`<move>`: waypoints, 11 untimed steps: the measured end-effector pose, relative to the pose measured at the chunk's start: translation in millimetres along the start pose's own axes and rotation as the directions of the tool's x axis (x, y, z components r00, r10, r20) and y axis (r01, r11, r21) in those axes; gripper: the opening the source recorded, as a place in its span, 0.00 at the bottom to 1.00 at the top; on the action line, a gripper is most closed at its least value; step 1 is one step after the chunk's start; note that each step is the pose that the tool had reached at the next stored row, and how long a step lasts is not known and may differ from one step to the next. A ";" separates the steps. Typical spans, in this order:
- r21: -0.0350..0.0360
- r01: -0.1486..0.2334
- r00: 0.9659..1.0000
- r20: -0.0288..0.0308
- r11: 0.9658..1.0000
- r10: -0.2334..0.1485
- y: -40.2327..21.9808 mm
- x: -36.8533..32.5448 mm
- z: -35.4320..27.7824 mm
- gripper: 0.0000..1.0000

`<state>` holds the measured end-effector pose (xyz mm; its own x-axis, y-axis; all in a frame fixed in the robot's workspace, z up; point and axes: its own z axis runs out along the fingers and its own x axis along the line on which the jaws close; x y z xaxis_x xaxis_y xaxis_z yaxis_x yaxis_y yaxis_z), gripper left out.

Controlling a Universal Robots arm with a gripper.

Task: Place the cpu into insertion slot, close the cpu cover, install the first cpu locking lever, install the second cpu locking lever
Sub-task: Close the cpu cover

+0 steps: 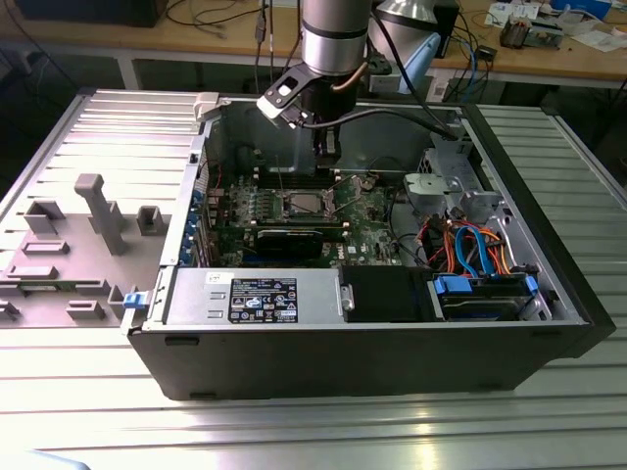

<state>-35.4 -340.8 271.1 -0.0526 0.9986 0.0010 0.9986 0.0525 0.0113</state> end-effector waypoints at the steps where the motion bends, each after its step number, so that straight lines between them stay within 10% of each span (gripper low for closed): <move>1: 0.000 0.000 1.000 0.000 1.000 0.000 0.2 0.0 0.1 0.11; 11: 0.000 0.000 1.000 0.000 1.000 0.000 2.0 -0.1 0.8 0.11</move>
<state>-33.3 -340.8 270.4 -0.0526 0.9986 0.0010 0.9986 0.0526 0.0114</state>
